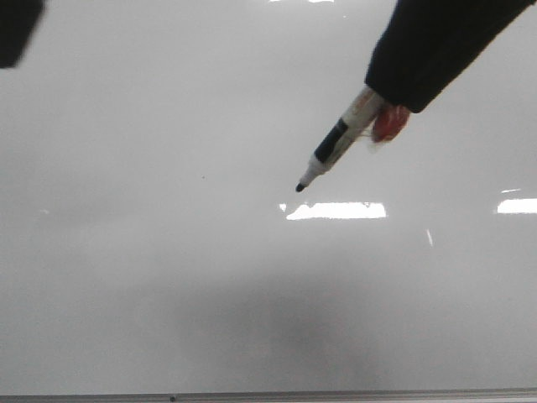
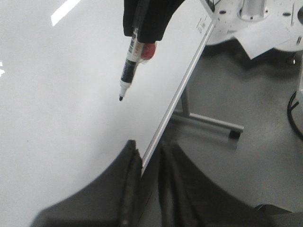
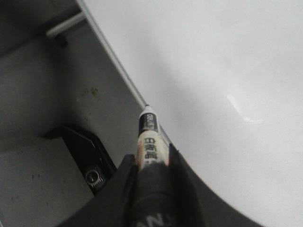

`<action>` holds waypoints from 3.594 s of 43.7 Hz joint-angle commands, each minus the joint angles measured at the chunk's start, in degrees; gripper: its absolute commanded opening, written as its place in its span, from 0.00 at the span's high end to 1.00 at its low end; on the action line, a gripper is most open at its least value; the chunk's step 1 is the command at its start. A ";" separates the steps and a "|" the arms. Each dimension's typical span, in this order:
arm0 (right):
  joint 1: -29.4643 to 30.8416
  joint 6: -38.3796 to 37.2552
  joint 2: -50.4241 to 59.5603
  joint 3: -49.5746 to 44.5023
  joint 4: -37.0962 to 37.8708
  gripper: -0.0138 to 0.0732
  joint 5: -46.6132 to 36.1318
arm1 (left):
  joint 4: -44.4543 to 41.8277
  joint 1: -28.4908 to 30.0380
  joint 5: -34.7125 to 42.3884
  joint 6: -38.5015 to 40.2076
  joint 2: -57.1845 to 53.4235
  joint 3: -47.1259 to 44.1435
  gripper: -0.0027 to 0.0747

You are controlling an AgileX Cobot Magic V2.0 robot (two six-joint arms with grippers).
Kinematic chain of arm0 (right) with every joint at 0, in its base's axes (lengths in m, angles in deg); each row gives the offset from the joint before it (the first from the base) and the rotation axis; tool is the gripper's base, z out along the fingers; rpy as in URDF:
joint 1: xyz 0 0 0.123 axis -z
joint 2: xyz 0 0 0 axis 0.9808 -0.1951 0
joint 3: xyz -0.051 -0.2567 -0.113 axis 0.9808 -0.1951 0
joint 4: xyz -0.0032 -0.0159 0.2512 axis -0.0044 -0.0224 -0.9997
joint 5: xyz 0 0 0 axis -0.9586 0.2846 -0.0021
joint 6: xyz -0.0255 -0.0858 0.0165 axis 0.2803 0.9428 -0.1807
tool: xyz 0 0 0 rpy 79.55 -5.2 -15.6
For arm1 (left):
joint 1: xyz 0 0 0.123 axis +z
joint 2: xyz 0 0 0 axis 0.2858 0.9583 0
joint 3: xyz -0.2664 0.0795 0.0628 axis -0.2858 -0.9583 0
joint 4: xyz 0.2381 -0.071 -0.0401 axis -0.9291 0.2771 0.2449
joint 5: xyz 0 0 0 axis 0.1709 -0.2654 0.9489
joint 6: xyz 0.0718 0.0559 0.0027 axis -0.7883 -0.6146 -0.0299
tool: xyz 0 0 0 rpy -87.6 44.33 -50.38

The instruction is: Write number 8 on whiteboard

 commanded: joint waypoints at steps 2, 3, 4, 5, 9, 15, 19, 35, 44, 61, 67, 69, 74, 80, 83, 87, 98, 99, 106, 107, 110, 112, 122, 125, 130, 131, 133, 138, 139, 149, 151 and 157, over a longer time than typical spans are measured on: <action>6.38 2.41 2.34 -2.23 -10.18 0.92 -8.24 | 4.61 -0.43 5.23 0.82 -9.39 -2.73 0.99; 7.07 3.32 2.28 -2.53 -11.85 0.92 -8.67 | 5.68 -0.43 5.41 0.82 -11.61 -3.72 0.99; 7.72 4.72 2.22 -2.60 -14.10 0.92 -8.82 | 6.32 -0.43 5.52 0.82 -12.67 -4.40 0.99; 8.07 5.94 2.04 -2.54 -15.68 0.92 -8.82 | 6.74 -0.43 5.52 0.82 -15.26 -5.22 0.99; 8.11 12.63 1.14 -1.50 -24.32 0.92 -9.35 | 8.23 -0.43 5.52 0.82 -21.29 -7.63 0.99; 8.11 19.13 -2.82 2.04 -32.41 0.92 -9.46 | 8.39 -0.43 5.39 0.82 -27.19 -9.16 0.99; 8.11 19.97 -7.76 6.52 -33.77 0.92 -10.15 | 8.39 -0.43 5.39 0.82 -28.26 -9.16 0.99; 8.05 19.97 -27.33 25.37 -35.58 0.92 -13.71 | 8.39 -0.43 5.39 0.82 -28.26 -9.16 0.99; 7.11 19.97 -32.33 27.53 -35.49 0.92 -9.59 | 8.39 -0.43 5.17 0.82 -28.26 -9.16 0.99; 14.38 19.49 -27.81 20.50 -33.38 0.91 -7.52 | 8.39 -0.43 5.17 0.82 -28.26 -9.16 0.99; 15.27 20.11 -27.55 17.02 -32.79 0.91 -6.14 | 8.39 -0.43 5.17 0.82 -28.26 -9.16 0.99; 14.56 20.74 -27.55 15.45 -32.79 0.91 -6.44 | 8.39 -0.43 5.17 0.82 -28.26 -9.16 0.99; 11.56 20.99 -28.02 12.12 -33.09 0.91 -9.74 | 8.39 -0.43 5.17 0.82 -28.26 -9.16 0.99; 6.05 21.05 -30.37 11.89 -36.48 0.91 -13.45 | 8.39 -0.43 5.17 0.82 -28.26 -9.16 0.99; 3.38 21.61 -31.55 12.40 -38.47 0.91 -16.01 | 8.39 -0.43 5.13 0.82 -28.26 -9.16 0.99; 0.80 21.93 -32.29 13.83 -40.93 0.91 -18.05 | 8.39 -0.43 5.13 0.82 -28.26 -9.16 0.99; 1.31 22.00 -31.48 17.24 -42.99 0.91 -18.64 | 8.39 -0.43 4.90 0.82 -28.26 -9.16 0.99; 1.61 22.00 -31.32 17.24 -42.85 0.91 -18.50 | 8.39 -0.43 4.90 0.82 -28.26 -9.16 0.99; 5.69 22.00 -29.18 16.37 -41.93 0.91 -16.14 | 8.39 -0.43 4.90 0.82 -28.26 -9.16 0.99; 6.32 22.00 -28.59 16.16 -41.91 0.91 -16.07 | 8.39 -0.43 4.90 0.82 -28.26 -9.16 0.99; 8.36 22.00 -26.98 15.60 -41.85 0.91 -15.74 | 8.39 -0.43 4.90 0.82 -28.26 -9.16 0.99; 9.95 22.00 -25.91 15.46 -41.79 0.91 -15.27 | 8.39 -0.43 4.90 0.82 -28.26 -9.16 0.99; 12.13 23.15 -23.06 16.15 -41.89 0.91 -13.52 | 8.39 -0.43 4.90 0.82 -28.26 -9.16 0.99; 11.37 23.15 -23.37 16.80 -42.18 0.91 -13.65 | 8.39 -0.43 4.90 0.82 -28.26 -9.16 0.99; 9.44 23.15 -24.40 17.86 -42.96 0.91 -14.91 | 8.39 -0.43 4.90 0.82 -28.26 -9.16 0.99; 8.92 23.15 -24.77 18.25 -43.06 0.91 -15.12 | 8.39 -0.43 4.90 0.82 -28.26 -9.16 0.99; 8.11 23.15 -25.53 18.77 -43.36 0.91 -15.48 | 8.39 -0.43 4.90 0.82 -28.26 -9.16 0.99; 6.01 23.15 -27.21 20.31 -44.26 0.91 -16.79 | 8.39 -0.43 4.90 0.82 -28.26 -9.16 0.99; 5.88 23.15 -27.37 20.51 -44.42 0.91 -17.00 | 8.39 -0.43 4.90 0.82 -28.26 -9.16 0.99; 5.51 27.02 -23.96 21.03 -45.04 0.91 -7.86 | 8.39 -0.43 4.90 0.82 -28.26 -9.16 0.99; 5.51 28.74 -22.81 21.03 -45.04 0.91 -3.94 | 8.39 -0.43 4.90 0.82 -28.26 -9.16 0.99; 5.51 32.29 -19.33 21.03 -44.93 0.91 8.47 | 9.49 -0.43 6.02 0.82 -28.26 -9.16 0.99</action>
